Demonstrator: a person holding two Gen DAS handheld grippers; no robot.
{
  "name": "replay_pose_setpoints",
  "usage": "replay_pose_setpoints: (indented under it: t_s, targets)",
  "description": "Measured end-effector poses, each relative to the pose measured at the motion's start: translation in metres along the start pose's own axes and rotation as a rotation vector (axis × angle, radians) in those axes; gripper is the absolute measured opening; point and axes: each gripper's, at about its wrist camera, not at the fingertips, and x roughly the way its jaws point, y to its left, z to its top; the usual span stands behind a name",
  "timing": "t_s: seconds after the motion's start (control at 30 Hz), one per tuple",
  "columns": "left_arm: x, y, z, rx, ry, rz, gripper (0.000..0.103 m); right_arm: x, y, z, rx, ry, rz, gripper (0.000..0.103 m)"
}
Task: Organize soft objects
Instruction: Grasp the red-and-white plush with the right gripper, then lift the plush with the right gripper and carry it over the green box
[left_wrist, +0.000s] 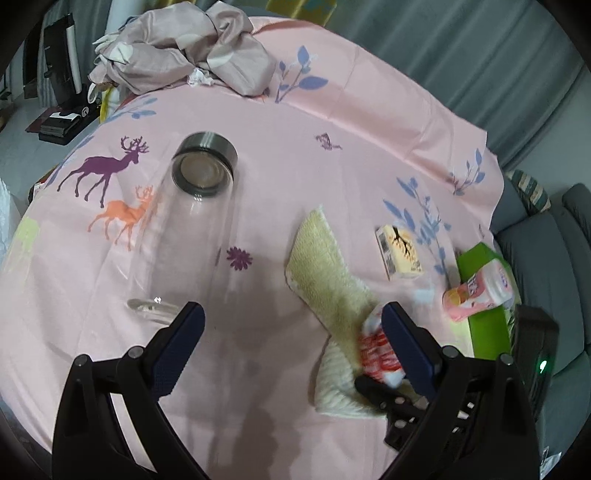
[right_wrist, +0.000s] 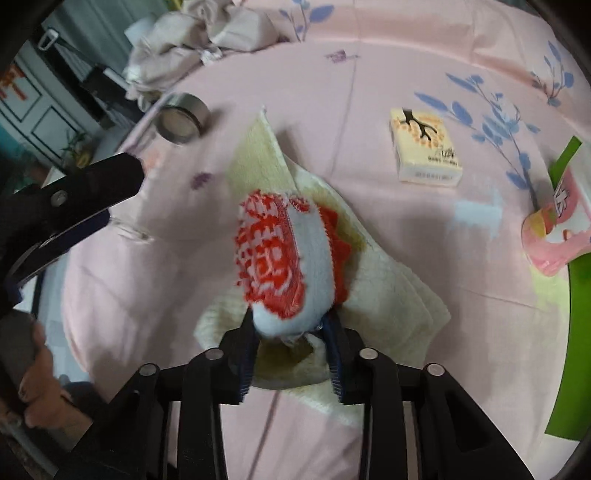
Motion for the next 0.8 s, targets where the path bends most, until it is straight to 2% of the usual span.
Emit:
replay_pose_setpoints:
  t_s: [0.03, 0.1, 0.13, 0.17, 0.33, 0.5, 0.6, 0.67, 0.8]
  targets:
    - [0.001, 0.0, -0.001, 0.005, 0.006, -0.003, 0.095, -0.002, -0.002, 0.0, 0.005, -0.001, 0.01, 0.038]
    - [0.002, 0.0, -0.004, 0.009, 0.017, -0.011, 0.095, -0.01, -0.009, 0.0, 0.018, -0.01, 0.05, 0.052]
    - [0.003, 0.001, -0.004, 0.005, 0.021, -0.016, 0.095, -0.015, -0.011, 0.0, 0.024, -0.02, 0.063, 0.064]
    - [0.002, 0.002, -0.004, -0.001, 0.023, -0.021, 0.095, -0.021, -0.014, -0.001, 0.028, -0.038, 0.075, 0.068]
    - [-0.002, 0.0, -0.004, -0.013, 0.009, -0.045, 0.093, -0.059, -0.03, -0.006, 0.069, -0.156, 0.112, 0.068]
    - [0.006, -0.016, -0.013, 0.024, 0.052, -0.101, 0.089, -0.069, -0.057, 0.0, 0.18, -0.259, 0.181, 0.068]
    - [0.013, -0.031, -0.021, 0.064, 0.088, -0.129, 0.077, -0.061, -0.063, 0.003, 0.213, -0.25, 0.239, 0.067]
    - [0.018, -0.039, -0.025, 0.089, 0.108, -0.13, 0.073, -0.055, -0.062, 0.006, 0.216, -0.237, 0.257, 0.059]
    - [0.029, -0.047, -0.031, 0.112, 0.14, -0.135, 0.06, -0.036, -0.06, 0.013, 0.221, -0.198, 0.313, 0.053]
